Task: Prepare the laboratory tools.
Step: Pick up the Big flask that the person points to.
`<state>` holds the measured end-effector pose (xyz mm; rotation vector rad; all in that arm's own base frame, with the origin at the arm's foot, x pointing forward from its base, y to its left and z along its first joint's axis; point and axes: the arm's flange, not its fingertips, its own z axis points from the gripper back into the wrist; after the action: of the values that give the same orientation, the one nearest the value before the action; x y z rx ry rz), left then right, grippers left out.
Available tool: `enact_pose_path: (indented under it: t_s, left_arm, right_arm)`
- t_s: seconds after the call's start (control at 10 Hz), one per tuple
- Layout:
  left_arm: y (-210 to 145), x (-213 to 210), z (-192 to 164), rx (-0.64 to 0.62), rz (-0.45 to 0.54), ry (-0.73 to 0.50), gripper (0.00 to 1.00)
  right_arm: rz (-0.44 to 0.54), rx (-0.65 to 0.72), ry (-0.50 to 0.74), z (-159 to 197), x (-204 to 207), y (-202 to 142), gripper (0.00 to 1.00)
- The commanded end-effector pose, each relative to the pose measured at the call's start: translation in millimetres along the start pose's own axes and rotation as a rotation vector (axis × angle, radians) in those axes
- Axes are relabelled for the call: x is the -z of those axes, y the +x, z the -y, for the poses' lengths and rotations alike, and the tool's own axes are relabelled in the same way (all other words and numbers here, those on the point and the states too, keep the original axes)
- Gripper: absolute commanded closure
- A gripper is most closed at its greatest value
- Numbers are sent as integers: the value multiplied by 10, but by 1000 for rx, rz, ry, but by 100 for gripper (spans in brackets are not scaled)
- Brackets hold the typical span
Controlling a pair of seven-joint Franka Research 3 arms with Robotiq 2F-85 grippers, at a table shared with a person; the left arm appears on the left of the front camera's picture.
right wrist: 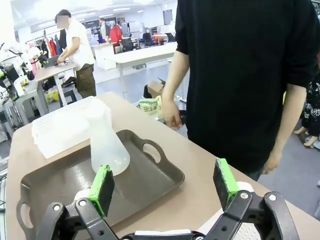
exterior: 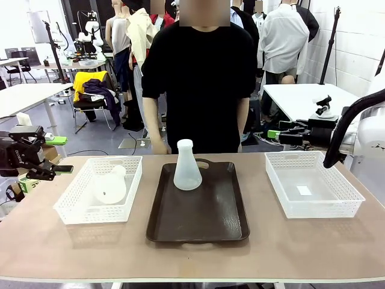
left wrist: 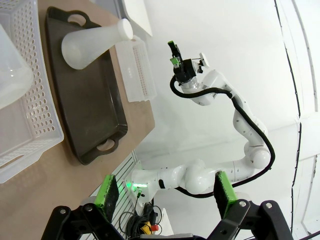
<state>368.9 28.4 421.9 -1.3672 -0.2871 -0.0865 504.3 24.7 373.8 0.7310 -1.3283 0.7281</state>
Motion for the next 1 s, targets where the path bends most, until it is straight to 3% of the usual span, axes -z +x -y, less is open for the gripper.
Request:
enact_pose_path:
  t_s: [0.0, 0.9]
  left_arm:
    - [0, -7, 16, -1, 5, -8, 0]
    - [0, -7, 16, -1, 5, -8, 0]
  right_arm:
    - [-22, 3, -3, 5, 17, 26, 0]
    - [-22, 3, -3, 5, 17, 26, 0]
